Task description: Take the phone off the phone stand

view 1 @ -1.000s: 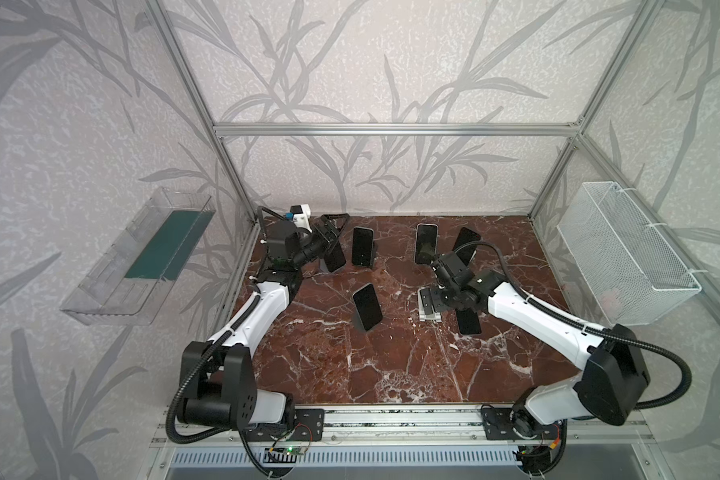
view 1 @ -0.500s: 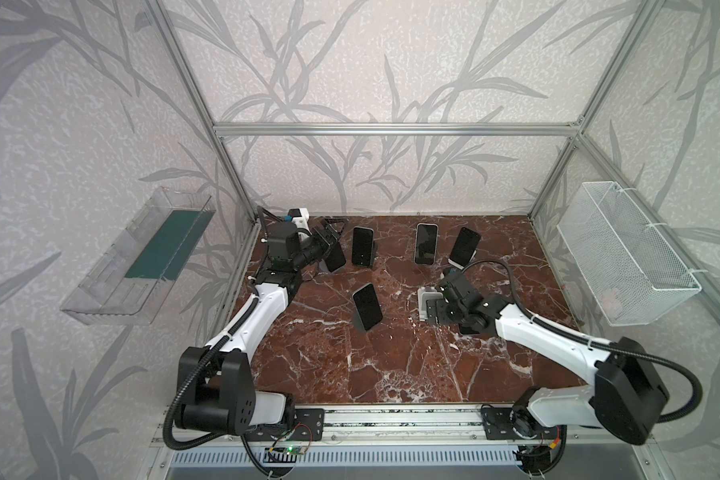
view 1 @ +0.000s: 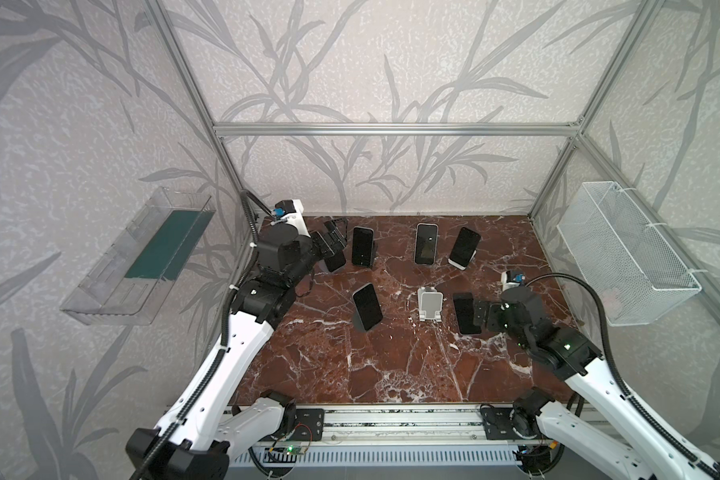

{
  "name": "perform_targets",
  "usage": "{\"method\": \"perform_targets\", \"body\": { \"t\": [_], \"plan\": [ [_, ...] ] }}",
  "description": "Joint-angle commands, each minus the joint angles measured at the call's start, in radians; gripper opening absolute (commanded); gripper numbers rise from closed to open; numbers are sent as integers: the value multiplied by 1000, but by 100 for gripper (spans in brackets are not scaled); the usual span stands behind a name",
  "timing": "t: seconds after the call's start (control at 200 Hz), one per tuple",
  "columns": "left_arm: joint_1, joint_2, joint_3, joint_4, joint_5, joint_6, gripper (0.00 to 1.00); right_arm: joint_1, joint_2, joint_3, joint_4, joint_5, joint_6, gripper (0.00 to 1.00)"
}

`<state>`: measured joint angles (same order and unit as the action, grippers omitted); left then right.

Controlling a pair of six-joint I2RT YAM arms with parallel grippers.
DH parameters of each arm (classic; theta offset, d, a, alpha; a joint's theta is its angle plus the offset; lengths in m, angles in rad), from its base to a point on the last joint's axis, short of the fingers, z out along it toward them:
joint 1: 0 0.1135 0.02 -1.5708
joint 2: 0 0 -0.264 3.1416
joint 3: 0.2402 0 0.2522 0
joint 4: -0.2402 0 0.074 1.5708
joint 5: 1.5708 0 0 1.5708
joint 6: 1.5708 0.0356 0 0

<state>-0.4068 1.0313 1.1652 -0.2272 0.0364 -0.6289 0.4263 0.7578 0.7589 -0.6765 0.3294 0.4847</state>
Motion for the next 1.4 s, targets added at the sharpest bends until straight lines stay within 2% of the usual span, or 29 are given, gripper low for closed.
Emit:
{"method": "perform_targets", "body": {
  "t": [0.0, 0.09, 0.205, 0.27, 0.37, 0.445, 0.55, 0.655, 0.755, 0.885, 0.975, 1.22, 1.395],
  "plan": [
    [-191, -25, 2, -118, -296, 96, 94, -153, 5, -9, 7, -169, -33, 99],
    [-391, -28, -44, -86, -460, 100, 94, -243, -7, -71, 76, -305, 0, 99],
    [-623, 63, -21, -118, -660, 110, 94, -275, 6, -156, 167, -339, 15, 99],
    [-704, 131, -18, -109, -747, 81, 95, -276, 24, -195, 208, -331, 66, 99],
    [-767, 242, -20, -56, -768, 18, 98, -277, 5, -279, 301, -316, 117, 99],
    [-783, 359, 30, -69, -767, -39, 99, -277, -18, -315, 326, -268, 126, 99],
    [-782, 537, 172, -207, -739, -188, 99, -288, -30, -328, 339, -238, 109, 99],
    [-774, 691, 320, -291, -689, -236, 99, -300, -29, -330, 361, -236, 106, 99],
    [-752, 783, 415, -349, -633, -281, 99, -308, -33, -334, 356, -227, 100, 99],
    [-738, 850, 452, -397, -652, -385, 99, -339, -79, -371, 331, -215, 115, 99],
    [-738, 894, 484, -428, -646, -384, 99, -365, -126, -397, 334, -249, 130, 99],
    [-715, 1085, 691, -627, -607, -340, 99, -382, -246, -428, 321, -267, 120, 99],
    [-712, 1132, 701, -619, -608, -330, 99, -383, -243, -434, 333, -272, 120, 99]
  ]
}}
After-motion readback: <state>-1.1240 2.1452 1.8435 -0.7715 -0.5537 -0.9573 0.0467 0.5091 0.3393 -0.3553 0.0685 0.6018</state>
